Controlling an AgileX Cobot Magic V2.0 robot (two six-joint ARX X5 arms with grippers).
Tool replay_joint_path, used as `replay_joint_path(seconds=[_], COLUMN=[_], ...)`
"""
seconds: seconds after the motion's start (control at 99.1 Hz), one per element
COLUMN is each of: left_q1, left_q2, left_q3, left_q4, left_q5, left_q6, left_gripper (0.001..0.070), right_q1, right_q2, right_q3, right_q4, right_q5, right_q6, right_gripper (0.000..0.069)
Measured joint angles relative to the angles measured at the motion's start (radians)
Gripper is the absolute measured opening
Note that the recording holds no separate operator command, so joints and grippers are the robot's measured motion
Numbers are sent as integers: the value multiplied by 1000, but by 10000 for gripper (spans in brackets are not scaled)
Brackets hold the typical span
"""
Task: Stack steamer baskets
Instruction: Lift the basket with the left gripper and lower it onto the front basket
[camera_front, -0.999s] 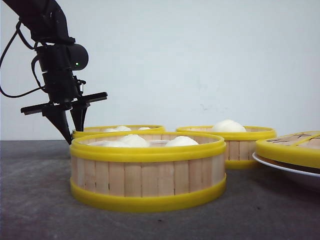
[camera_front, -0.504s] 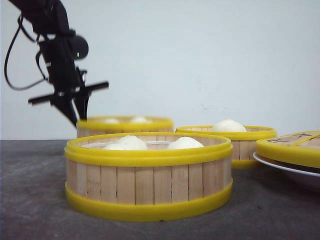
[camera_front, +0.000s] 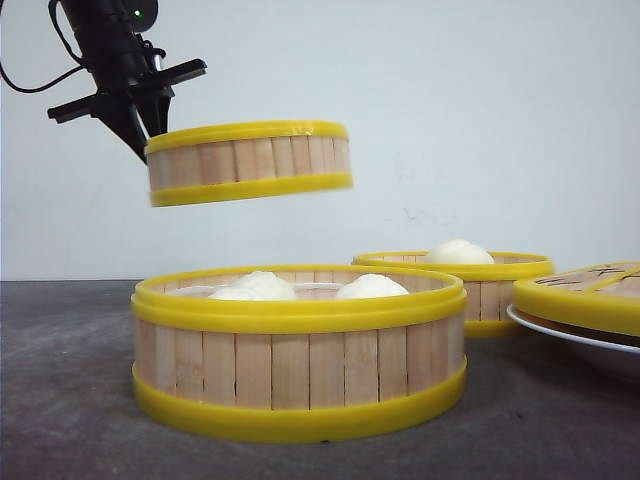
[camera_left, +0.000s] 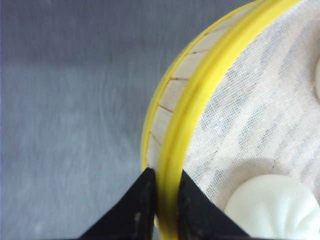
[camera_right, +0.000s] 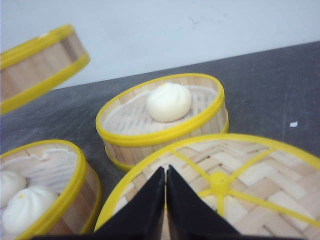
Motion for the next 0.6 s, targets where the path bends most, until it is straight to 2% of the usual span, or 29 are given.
replay_joint_path(seconds=[0.061, 0.262, 0.494, 0.595], left_q1=[-13, -68, -188, -242], left_q2=[0, 0, -12, -56], left_q3=[0, 0, -6, -47], left_q4=[-5, -6, -6, -6], left_q5=[-1, -7, -6, -6], left_q6=[31, 51, 55, 57], left_gripper=[26, 26, 26, 26], right_q1=[0, 0, 0, 0], right_q2=[0, 0, 0, 0], right_q3=[0, 0, 0, 0], right_q4=[-4, -5, -19, -56], right_q5=[-12, -87, -201, -221], right_q6=[18, 74, 102, 125], right_gripper=[1, 1, 1, 1])
